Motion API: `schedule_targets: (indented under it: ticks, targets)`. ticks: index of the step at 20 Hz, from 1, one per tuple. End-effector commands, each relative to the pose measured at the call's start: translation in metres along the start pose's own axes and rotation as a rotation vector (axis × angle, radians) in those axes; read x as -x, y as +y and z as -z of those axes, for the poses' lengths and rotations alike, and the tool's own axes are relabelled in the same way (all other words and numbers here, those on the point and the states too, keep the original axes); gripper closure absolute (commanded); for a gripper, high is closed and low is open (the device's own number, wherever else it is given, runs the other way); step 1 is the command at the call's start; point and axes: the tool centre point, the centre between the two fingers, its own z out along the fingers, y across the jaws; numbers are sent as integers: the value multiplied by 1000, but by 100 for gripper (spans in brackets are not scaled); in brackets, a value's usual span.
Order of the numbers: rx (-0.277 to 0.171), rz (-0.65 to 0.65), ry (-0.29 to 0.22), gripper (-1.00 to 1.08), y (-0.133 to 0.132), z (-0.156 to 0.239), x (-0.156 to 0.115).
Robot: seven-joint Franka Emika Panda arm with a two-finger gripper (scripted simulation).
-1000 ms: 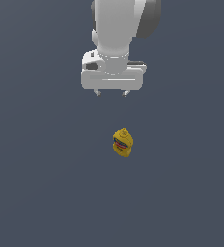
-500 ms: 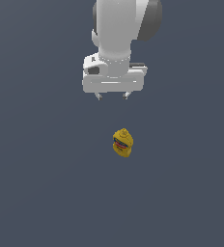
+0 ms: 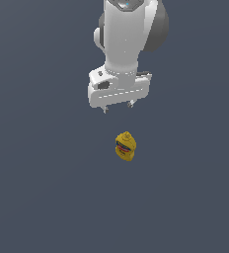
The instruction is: Pick up the object and move it to a goal position.
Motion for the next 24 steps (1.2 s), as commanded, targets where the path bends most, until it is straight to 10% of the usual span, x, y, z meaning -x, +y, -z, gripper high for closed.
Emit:
schedule_targets:
  ticks: [1, 24]
  targets:
    - [0, 71, 4, -92, -2, -6, -8]
    - [-2, 571, 42, -92, -19, -56, -60]
